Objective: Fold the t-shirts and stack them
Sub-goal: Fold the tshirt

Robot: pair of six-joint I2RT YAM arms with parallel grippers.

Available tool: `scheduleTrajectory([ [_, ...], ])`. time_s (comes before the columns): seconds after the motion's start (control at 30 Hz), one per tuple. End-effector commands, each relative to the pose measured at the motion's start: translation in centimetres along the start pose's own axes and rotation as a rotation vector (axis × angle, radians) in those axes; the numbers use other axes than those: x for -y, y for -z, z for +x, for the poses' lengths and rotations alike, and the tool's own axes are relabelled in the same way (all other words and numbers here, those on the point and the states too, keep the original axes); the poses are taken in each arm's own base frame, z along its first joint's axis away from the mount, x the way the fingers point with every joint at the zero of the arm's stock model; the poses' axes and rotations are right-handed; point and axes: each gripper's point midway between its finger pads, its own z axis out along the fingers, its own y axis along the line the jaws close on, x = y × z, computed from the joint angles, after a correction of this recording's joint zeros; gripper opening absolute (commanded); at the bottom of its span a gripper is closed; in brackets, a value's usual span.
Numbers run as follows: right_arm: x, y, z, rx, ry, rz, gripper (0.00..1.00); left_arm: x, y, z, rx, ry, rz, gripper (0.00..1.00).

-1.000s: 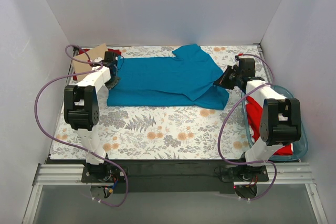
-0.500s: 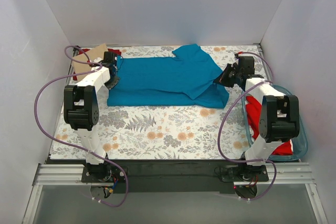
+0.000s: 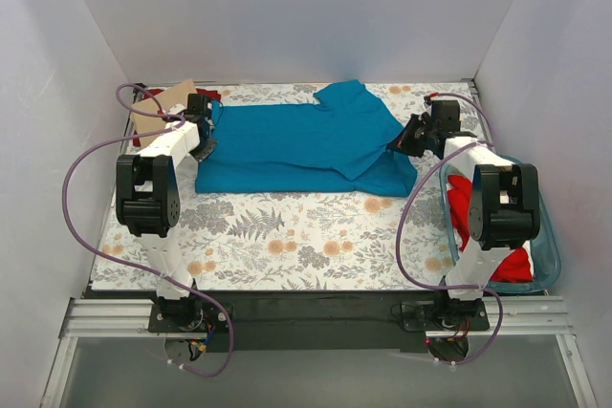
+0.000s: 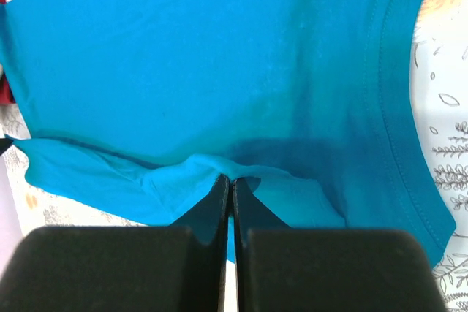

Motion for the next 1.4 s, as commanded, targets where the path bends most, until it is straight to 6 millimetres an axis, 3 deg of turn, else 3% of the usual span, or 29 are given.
scheduleTrajectory([
  [0.0,-1.5,0.3,-2.6,0.052,0.042,-0.045,0.01,0.1,0.7,-1.4,0.039,0.027,0.017,0.0],
  [0.47,-1.7,-0.3,-3.5,0.052,0.045,-0.047,0.01,0.6,0.0,-0.9,0.018,0.023,0.034,0.0],
  [0.63,-1.2,-1.0,-3.7,0.047,0.057,-0.037,0.01,1.2,0.4,-1.7,0.037,0.02,0.067,0.02],
  [0.73,-1.6,-1.5,-4.4,0.042,0.068,-0.047,0.05,1.6,1.0,-2.4,0.056,0.012,0.094,0.21],
  [0.8,-1.0,-2.1,-4.0,0.009,0.066,-0.034,0.19,1.7,1.6,-3.0,0.072,0.016,0.104,0.4],
  [0.93,-1.5,-1.2,-4.6,0.029,0.084,-0.02,0.31,1.0,3.9,-4.0,0.108,0.044,0.125,0.56],
  [0.97,-1.5,-0.8,-4.6,0.035,0.086,-0.012,0.39,1.0,5.4,-4.6,0.126,0.061,0.155,0.57],
  [1.07,-1.8,1.0,-4.6,0.055,0.095,0.014,0.5,-0.3,7.0,-3.6,0.11,0.096,0.178,0.58],
  [1.17,-1.7,3.1,-3.8,0.076,0.095,0.039,0.47,-2.0,7.3,-1.2,0.064,0.128,0.176,0.57],
  [1.2,-1.2,3.9,-2.2,0.062,0.085,0.05,0.46,-2.3,8.2,-1.3,0.076,0.146,0.197,0.56],
  [1.27,-0.5,4.6,-0.6,0.054,0.071,0.067,0.45,-3.6,7.9,0.7,0.038,0.165,0.19,0.53],
  [1.33,0.6,5.4,1.7,0.048,0.062,0.084,0.44,-3.8,8.2,1.5,0.034,0.188,0.223,0.5],
  [1.37,0.9,5.7,2.4,0.046,0.055,0.091,0.43,-4.4,7.7,3.0,-0.001,0.186,0.221,0.48],
])
